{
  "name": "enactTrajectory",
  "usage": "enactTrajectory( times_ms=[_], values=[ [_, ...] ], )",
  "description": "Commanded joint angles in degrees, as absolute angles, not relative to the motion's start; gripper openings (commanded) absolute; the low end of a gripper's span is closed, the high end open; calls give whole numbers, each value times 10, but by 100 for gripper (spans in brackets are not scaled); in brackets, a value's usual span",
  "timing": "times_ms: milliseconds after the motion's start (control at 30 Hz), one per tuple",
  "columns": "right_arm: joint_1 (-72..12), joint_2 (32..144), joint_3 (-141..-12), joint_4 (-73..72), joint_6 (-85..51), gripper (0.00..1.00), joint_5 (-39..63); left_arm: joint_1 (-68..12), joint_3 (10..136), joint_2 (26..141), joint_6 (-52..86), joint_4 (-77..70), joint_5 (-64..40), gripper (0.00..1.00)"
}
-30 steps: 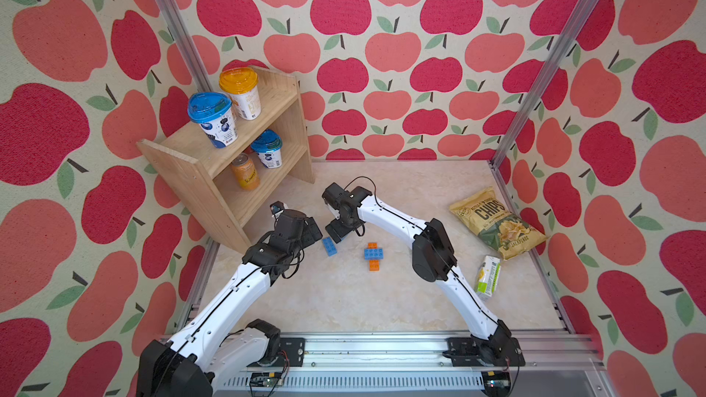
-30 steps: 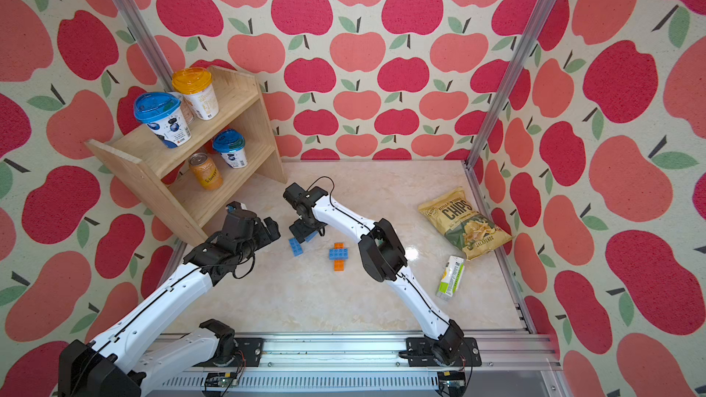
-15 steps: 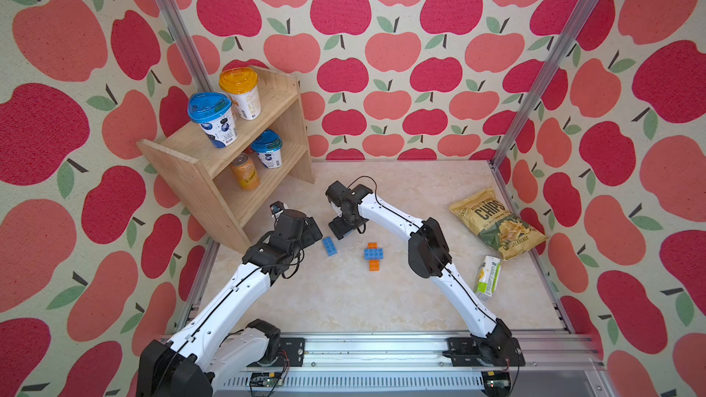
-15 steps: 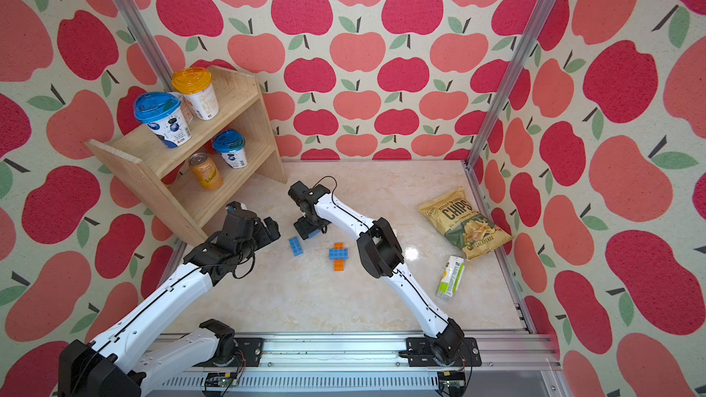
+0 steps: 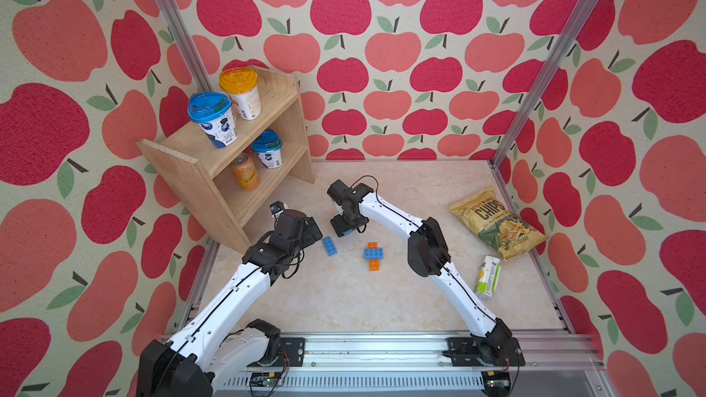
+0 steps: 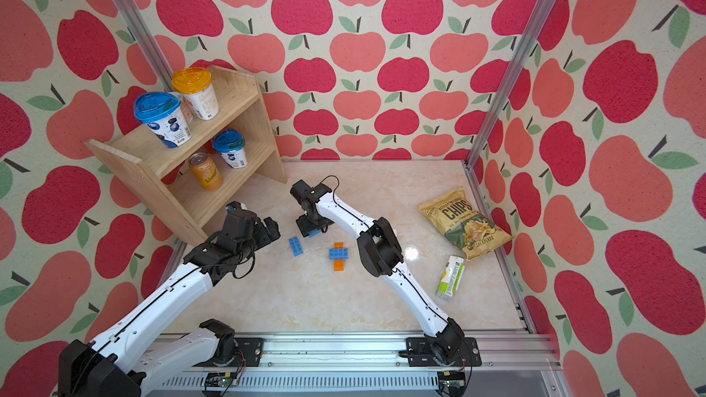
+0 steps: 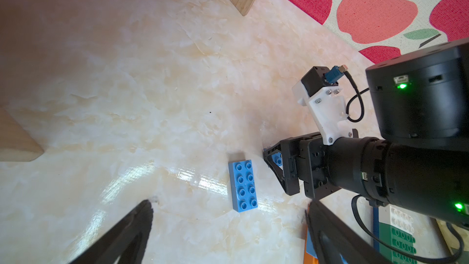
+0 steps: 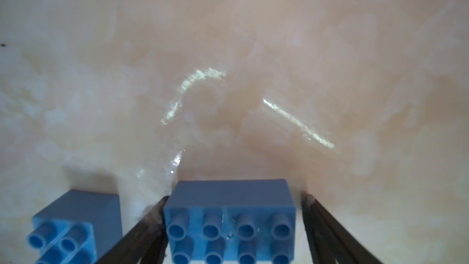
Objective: Assemble a rectangle with lego
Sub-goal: Pick up the lego brick from the center of the board.
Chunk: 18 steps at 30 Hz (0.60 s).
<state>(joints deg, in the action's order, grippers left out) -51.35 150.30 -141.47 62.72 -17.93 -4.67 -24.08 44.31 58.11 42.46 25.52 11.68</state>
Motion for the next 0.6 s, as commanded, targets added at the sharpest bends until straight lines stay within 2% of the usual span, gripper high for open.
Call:
enactTrajectory(
  times_ms=[0, 133, 267, 500, 567],
  values=[
    [-513, 1513, -1419, 672, -222, 82, -31, -237, 457, 576, 417, 274, 123, 97],
    [-518, 1509, -1415, 671, -220, 82, -33, -236, 457, 576, 417, 272, 123, 97],
    [-520, 1514, -1415, 665, -210, 74, -35, -237, 457, 579, 417, 270, 120, 97],
    [-520, 1513, -1416, 670, -213, 46, -43, -237, 457, 576, 416, 271, 120, 97],
    [-521, 1505, -1415, 668, -222, 42, -53, -237, 457, 577, 415, 270, 120, 97]
  ],
)
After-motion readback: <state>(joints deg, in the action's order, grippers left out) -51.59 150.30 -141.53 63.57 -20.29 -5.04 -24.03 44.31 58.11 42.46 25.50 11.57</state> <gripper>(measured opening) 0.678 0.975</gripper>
